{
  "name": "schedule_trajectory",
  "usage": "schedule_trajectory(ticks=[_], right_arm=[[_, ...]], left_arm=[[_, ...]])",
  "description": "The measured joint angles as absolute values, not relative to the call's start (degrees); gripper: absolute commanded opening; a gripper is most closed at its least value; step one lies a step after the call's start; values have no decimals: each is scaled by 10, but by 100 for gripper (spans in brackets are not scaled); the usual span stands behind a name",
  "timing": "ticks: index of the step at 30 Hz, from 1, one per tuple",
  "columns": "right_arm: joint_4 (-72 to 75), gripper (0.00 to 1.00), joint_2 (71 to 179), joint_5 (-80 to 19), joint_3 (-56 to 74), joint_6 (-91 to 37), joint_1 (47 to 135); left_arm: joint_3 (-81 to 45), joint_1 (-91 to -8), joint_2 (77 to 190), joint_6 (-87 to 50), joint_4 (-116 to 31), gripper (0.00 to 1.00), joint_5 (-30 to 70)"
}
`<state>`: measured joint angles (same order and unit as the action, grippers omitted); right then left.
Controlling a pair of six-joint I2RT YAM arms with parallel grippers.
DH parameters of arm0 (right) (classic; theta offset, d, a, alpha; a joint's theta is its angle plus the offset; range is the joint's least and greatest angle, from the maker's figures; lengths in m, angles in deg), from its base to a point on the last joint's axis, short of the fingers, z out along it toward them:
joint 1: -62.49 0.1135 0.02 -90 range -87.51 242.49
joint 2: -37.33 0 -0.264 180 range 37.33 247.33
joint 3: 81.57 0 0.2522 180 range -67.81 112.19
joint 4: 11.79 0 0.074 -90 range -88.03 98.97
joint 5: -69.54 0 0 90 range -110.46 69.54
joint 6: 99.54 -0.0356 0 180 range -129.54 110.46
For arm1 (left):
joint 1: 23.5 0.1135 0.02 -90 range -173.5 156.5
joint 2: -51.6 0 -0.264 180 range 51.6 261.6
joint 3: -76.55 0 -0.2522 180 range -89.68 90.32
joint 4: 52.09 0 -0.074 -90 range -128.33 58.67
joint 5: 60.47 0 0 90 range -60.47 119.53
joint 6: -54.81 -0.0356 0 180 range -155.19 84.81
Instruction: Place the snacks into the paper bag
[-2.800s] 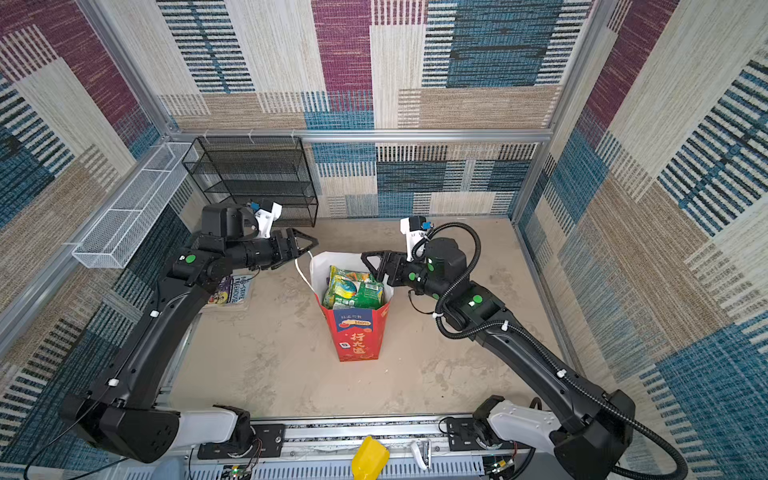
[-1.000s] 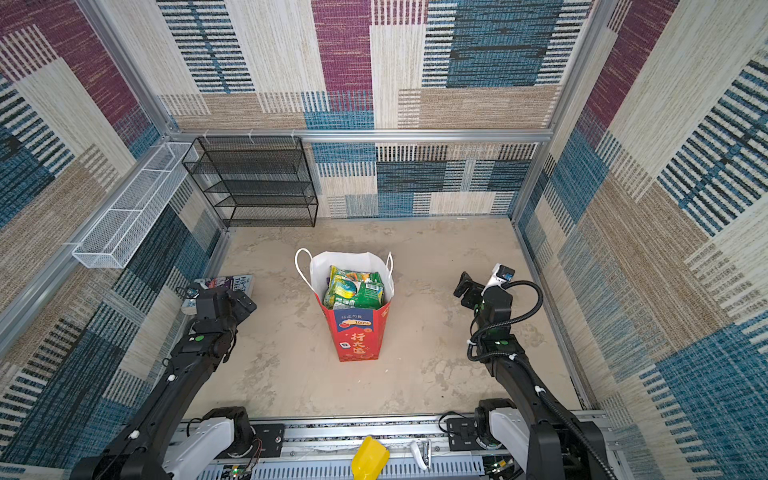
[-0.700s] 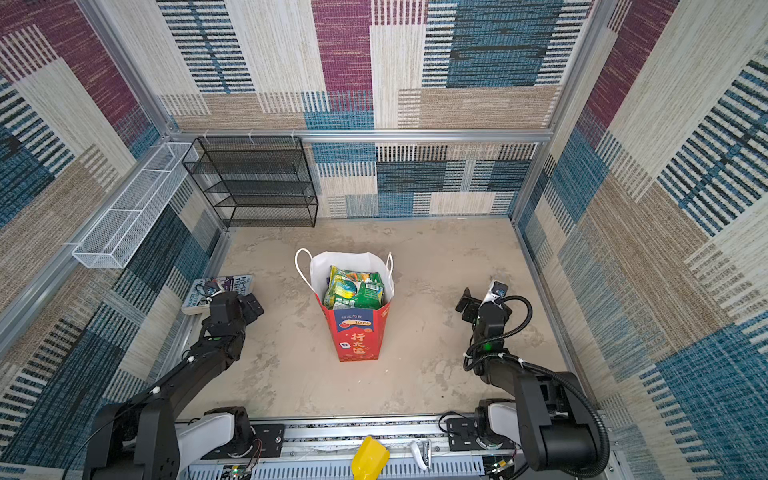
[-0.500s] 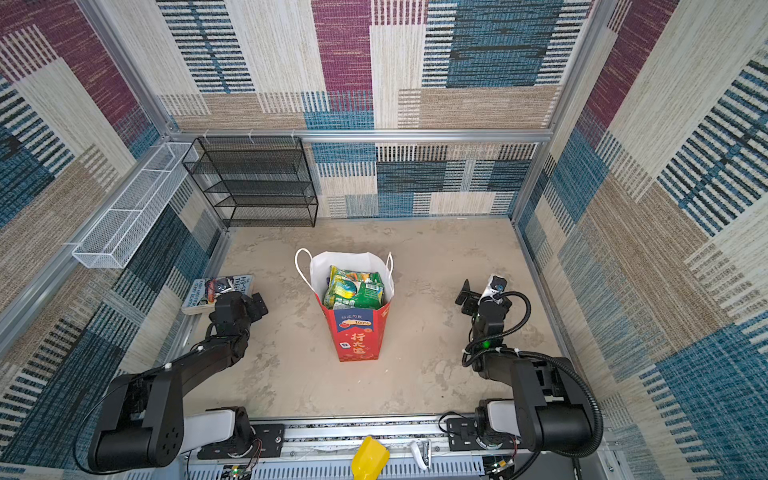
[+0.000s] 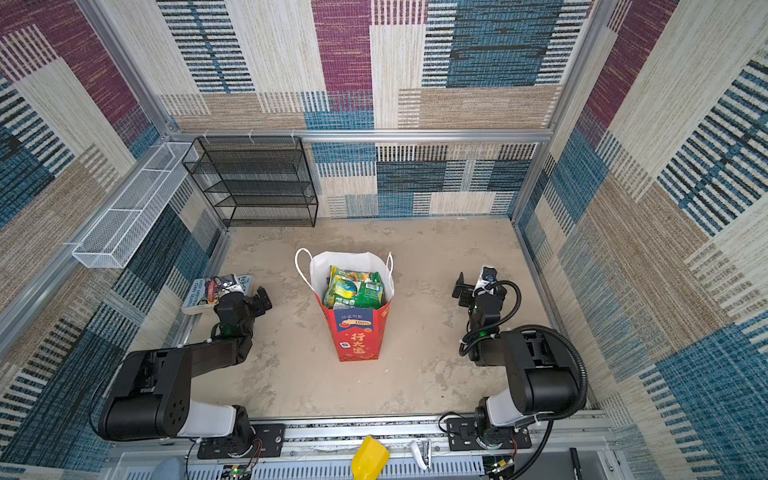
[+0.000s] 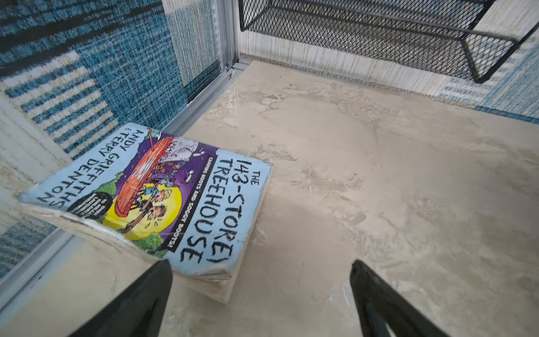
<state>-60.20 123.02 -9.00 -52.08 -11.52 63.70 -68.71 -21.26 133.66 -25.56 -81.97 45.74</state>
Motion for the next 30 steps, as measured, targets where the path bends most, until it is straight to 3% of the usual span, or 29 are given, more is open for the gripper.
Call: schedule_trajectory(ticks=[13,30], right_arm=[[-684,100,1257,-189,-556,-90,621],[-689,100,1255,-205,-558,-88,619]], left_arm=[[-666,-225,1393,-307,-856,99,411],[-667,-229,1393,-308,-857,99,412]])
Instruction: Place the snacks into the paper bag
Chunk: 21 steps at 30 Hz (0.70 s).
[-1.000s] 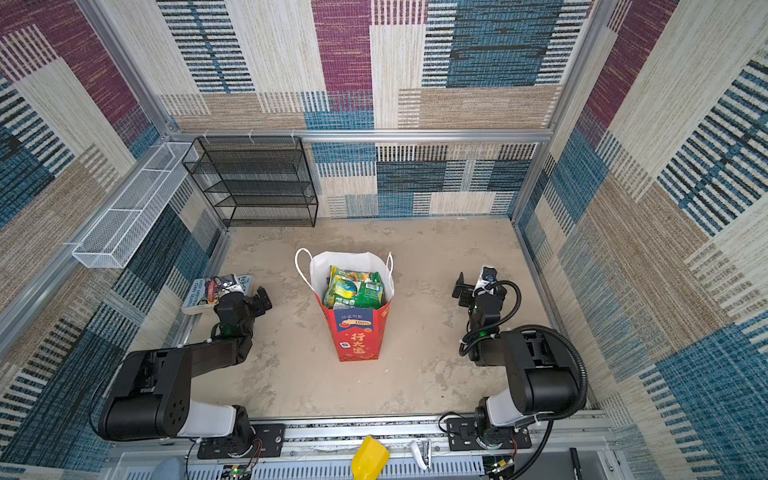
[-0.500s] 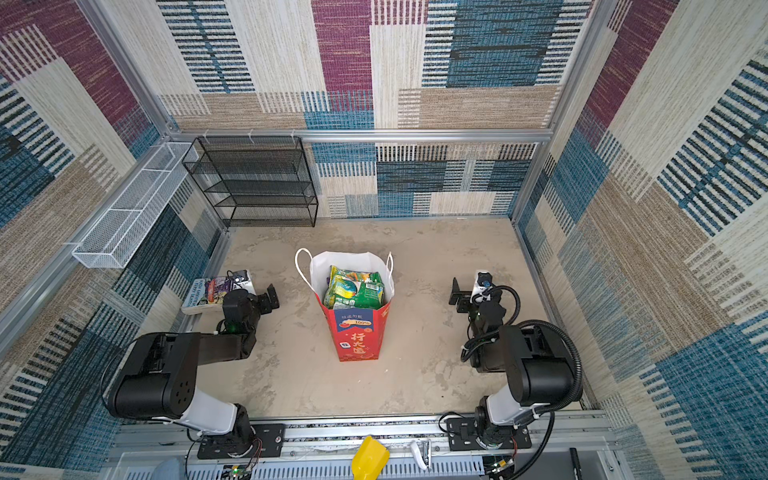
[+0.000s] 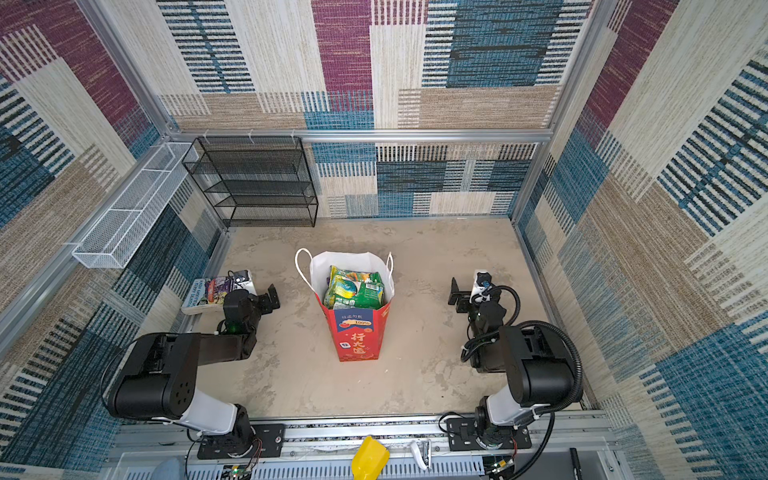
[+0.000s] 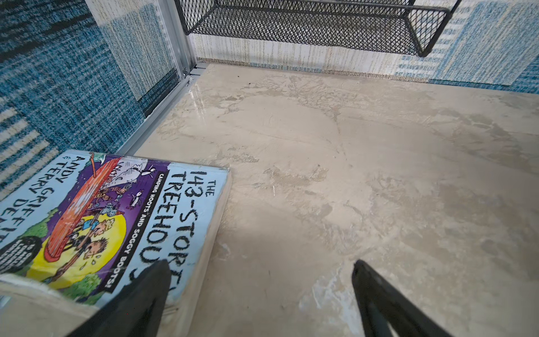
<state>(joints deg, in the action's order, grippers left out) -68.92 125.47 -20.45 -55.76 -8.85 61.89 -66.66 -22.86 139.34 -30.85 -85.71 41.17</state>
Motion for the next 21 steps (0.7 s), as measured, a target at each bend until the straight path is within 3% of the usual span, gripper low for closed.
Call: schedule_trajectory(ticks=[21], right_arm=[[-689,100,1254,-205,-558,-88,619]], left_arm=[[-665,-229,1395,-321,-857,99,397]])
